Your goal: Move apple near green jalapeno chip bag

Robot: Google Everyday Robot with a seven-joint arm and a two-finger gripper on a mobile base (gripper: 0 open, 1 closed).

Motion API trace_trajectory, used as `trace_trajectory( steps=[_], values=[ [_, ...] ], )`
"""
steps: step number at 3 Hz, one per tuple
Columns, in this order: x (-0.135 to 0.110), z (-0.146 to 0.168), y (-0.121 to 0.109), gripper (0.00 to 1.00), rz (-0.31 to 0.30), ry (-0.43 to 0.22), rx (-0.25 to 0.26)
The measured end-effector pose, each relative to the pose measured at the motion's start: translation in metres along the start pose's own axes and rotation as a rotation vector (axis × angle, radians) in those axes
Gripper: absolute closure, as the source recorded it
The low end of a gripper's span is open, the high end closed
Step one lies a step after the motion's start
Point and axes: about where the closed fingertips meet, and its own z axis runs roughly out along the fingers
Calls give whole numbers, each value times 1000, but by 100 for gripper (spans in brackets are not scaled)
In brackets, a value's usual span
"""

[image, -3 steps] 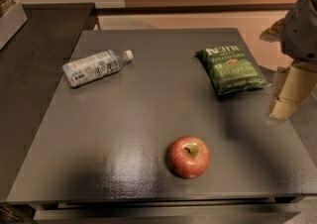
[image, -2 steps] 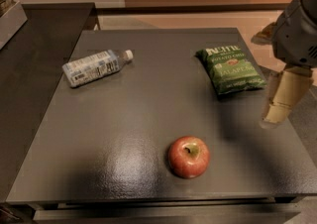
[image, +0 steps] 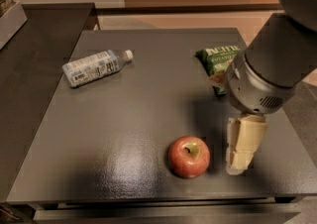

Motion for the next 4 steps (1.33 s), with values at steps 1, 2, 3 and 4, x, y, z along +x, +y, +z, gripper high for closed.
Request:
trace_trajectory(
  steps=[1,2,3,4],
  values=[
    [-17,40,28,0,-40,-23,-84],
    [-28,67,49,0,-62,-45,-145],
    [-39,78,58,0,-64,-74,-168],
    [-44,73,54,18,-42,-107,-151]
  ],
)
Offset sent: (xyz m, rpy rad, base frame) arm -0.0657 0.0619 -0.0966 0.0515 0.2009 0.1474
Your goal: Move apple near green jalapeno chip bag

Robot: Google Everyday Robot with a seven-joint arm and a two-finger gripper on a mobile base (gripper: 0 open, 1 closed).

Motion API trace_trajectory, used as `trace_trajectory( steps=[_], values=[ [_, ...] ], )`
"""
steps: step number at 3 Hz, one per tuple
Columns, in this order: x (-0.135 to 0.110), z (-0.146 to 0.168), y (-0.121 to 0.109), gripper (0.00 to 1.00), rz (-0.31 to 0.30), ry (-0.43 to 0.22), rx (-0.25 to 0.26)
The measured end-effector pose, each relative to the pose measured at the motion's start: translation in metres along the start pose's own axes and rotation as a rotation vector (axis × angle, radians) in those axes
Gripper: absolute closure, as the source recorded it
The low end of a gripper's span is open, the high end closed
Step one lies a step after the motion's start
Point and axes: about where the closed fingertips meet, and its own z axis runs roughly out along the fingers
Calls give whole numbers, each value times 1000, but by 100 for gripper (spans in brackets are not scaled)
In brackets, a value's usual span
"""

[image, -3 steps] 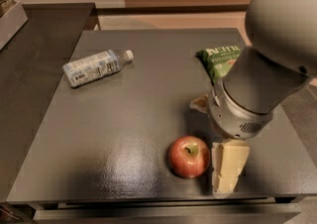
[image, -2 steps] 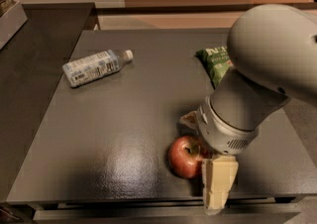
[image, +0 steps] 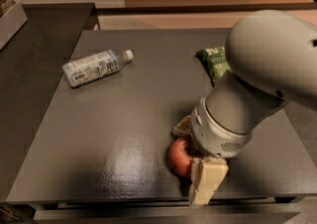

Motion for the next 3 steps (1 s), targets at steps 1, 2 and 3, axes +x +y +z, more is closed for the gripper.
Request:
trace_trajectory(
  steps=[1,2,3],
  values=[
    [-3,-8,-6,41,18,-28,24],
    [-2,-17,-12,65,36,-49,50],
    [9,-40,-28,88,95,-68,123]
  ],
)
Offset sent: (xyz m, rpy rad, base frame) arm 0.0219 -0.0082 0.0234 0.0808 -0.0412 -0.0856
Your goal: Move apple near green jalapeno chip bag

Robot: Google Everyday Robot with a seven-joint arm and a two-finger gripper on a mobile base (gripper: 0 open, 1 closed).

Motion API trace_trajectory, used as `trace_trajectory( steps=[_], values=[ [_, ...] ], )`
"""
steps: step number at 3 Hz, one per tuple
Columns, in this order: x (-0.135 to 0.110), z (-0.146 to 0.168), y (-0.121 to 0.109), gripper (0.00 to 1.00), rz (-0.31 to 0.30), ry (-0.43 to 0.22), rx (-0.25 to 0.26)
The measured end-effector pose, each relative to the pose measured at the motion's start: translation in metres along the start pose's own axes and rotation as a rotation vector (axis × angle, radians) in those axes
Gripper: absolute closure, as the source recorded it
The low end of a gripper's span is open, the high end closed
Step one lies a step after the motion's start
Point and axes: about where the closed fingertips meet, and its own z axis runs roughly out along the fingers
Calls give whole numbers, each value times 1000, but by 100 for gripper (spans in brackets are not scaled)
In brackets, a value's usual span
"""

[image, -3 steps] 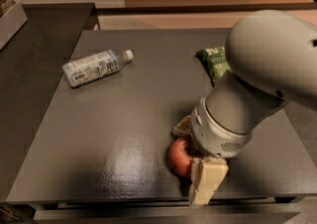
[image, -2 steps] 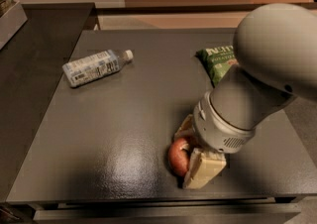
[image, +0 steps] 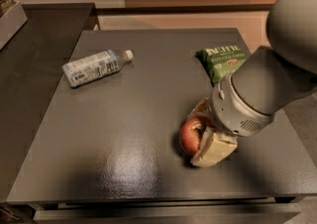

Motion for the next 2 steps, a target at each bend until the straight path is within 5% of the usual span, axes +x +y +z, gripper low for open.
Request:
trace_trajectory(
  steps=[1,2],
  values=[
    [18,-23,-32,100,103,-4,99],
    [42,-38,-64,100,199,7,176]
  ],
)
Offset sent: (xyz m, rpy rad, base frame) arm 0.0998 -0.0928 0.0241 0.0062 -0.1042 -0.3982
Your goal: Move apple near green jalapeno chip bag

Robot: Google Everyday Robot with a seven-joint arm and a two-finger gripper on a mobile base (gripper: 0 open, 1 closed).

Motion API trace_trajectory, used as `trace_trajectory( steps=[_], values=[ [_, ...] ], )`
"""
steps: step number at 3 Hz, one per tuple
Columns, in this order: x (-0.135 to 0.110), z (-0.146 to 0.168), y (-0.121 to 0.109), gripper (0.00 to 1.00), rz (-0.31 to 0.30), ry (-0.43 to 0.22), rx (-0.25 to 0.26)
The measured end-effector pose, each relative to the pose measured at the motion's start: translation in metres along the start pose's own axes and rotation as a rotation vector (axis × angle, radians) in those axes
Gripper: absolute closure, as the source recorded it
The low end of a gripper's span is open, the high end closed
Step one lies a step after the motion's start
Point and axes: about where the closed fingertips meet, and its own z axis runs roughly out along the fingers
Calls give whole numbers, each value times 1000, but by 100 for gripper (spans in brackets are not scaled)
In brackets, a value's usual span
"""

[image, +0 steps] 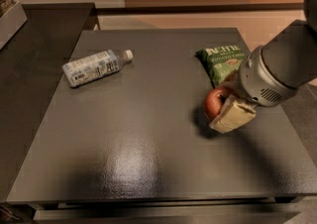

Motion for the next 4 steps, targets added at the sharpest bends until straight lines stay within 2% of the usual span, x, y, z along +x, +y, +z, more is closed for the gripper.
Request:
trace_trajectory(
  steps=[1,2,3,4],
  values=[
    [15,0,-28,100,63,13,46],
    [30,7,-45,100,107,17,63],
    [43,12,-57,73,144,22,73],
    [47,16,-60,52,157,28,76]
  ],
)
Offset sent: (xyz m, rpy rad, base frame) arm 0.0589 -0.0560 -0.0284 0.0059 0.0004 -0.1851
